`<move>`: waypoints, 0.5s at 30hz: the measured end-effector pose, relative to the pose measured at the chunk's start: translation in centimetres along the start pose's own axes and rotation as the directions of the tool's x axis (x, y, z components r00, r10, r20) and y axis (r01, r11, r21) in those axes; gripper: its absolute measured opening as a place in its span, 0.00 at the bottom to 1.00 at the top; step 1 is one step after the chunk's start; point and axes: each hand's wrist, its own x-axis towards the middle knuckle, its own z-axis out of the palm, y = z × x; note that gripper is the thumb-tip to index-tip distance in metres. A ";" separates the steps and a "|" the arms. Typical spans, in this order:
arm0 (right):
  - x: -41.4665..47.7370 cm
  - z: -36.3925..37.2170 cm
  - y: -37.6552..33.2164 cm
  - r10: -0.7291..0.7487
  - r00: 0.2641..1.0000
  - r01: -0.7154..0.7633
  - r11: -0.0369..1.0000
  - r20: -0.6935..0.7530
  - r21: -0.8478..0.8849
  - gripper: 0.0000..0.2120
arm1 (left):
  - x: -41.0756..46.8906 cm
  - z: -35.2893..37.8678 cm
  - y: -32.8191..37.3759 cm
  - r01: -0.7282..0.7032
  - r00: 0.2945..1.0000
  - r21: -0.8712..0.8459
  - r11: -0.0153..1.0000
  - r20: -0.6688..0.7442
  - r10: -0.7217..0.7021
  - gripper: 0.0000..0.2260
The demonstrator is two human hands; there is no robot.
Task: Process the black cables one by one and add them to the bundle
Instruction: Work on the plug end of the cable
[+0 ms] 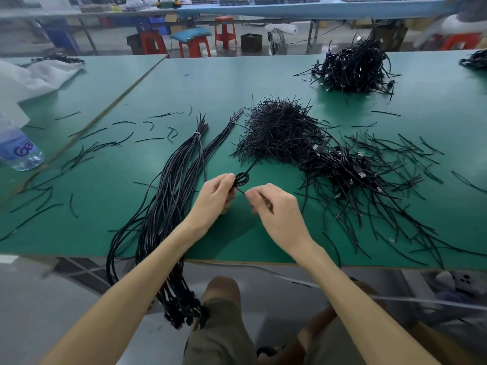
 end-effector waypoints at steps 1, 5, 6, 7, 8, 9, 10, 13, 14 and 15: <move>0.2 -0.2 0.1 0.048 0.999 -0.046 0.996 -0.026 0.073 0.16 | 0.0 0.1 0.0 -0.004 1.000 0.005 1.000 0.013 0.004 0.13; 0.5 -0.5 0.5 0.098 0.995 -0.101 0.971 0.027 0.217 0.18 | -0.1 0.2 -0.2 -0.018 0.997 0.054 0.998 0.076 0.013 0.15; 0.5 -0.4 0.5 0.071 0.995 -0.085 0.973 0.072 0.215 0.20 | -0.2 0.2 -0.3 -0.019 0.995 0.053 0.998 0.095 0.014 0.16; 0.4 -0.3 0.6 0.053 0.993 -0.075 0.974 0.106 0.215 0.23 | -0.3 0.2 -0.3 -0.018 0.993 0.045 0.999 0.113 0.013 0.16; 0.5 -0.3 0.7 0.051 0.992 -0.076 0.973 0.117 0.218 0.24 | -0.3 0.2 -0.3 -0.018 0.991 0.037 0.999 0.130 0.013 0.16; 0.5 -0.4 0.7 0.059 0.992 -0.085 0.969 0.114 0.231 0.24 | -0.3 0.3 -0.3 -0.019 0.989 0.033 0.999 0.146 0.014 0.16; 0.5 -0.6 0.6 0.071 0.992 -0.097 0.964 0.109 0.249 0.23 | -0.4 0.2 -0.4 -0.023 0.987 0.039 0.999 0.160 0.016 0.16; 0.7 -0.8 0.7 0.089 0.989 -0.124 0.939 0.121 0.321 0.18 | -0.4 0.2 -0.6 -0.036 0.983 0.086 0.996 0.183 0.020 0.17; 0.6 -0.8 0.7 0.096 0.987 -0.134 0.936 0.129 0.325 0.16 | -0.4 0.2 -0.6 -0.048 0.983 0.100 0.994 0.183 0.029 0.17; 0.6 -0.7 0.7 0.105 0.986 -0.143 0.937 0.132 0.319 0.16 | -0.4 0.3 -0.6 -0.067 0.982 0.112 0.991 0.184 0.046 0.17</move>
